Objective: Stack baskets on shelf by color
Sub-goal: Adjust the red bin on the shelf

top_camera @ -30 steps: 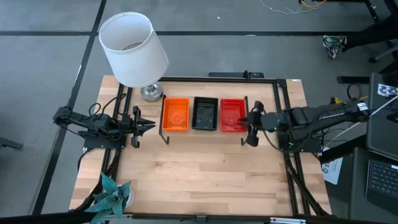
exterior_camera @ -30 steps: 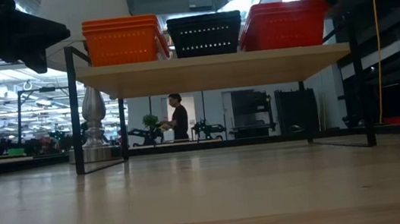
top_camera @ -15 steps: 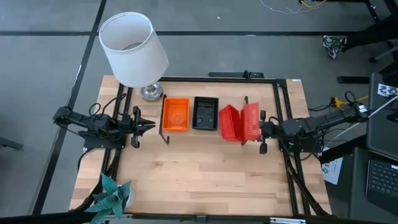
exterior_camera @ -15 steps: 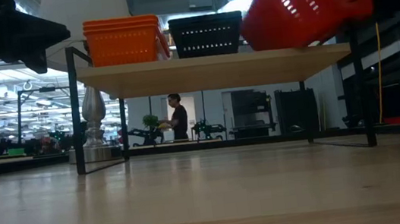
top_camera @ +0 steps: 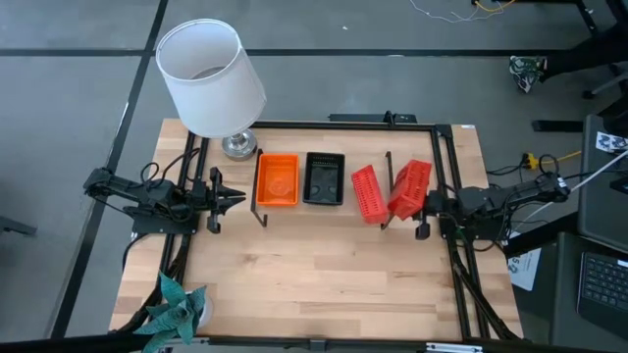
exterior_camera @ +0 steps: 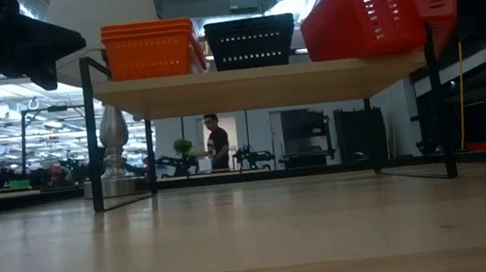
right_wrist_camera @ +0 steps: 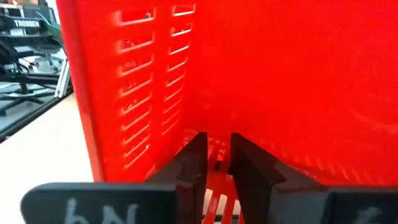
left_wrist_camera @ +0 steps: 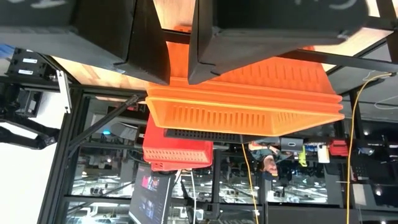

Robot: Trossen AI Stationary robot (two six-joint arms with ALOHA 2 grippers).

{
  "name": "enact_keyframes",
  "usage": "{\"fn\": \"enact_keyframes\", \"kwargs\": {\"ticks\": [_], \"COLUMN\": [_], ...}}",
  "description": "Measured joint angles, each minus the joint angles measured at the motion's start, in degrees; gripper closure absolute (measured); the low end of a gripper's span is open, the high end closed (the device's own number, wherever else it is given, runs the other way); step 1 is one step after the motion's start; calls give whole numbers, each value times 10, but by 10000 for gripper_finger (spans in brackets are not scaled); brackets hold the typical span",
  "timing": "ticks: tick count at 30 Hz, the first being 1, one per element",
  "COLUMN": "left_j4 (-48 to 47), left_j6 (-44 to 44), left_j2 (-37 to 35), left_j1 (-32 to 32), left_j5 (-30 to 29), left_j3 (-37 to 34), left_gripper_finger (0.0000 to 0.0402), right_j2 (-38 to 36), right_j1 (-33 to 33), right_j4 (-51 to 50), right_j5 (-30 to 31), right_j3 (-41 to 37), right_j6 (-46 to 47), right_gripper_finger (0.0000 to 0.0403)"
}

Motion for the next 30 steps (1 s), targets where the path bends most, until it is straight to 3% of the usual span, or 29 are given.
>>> {"fn": "enact_keyframes", "kwargs": {"ticks": [13,21,30], "left_j4": [0,0,0], "left_j6": [0,0,0], "left_j2": [0,0,0], "left_j1": [0,0,0], "left_j5": [0,0,0], "left_j3": [0,0,0], "left_gripper_finger": [351,351,351], "right_j2": [-18,-7,32], "right_j1": [4,4,3], "right_j4": [-124,-116,-65], "right_j5": [-16,-17,-61], "right_j3": [53,53,53], "right_j6": [-15,-17,-48], "right_gripper_finger": [331,331,331]}}
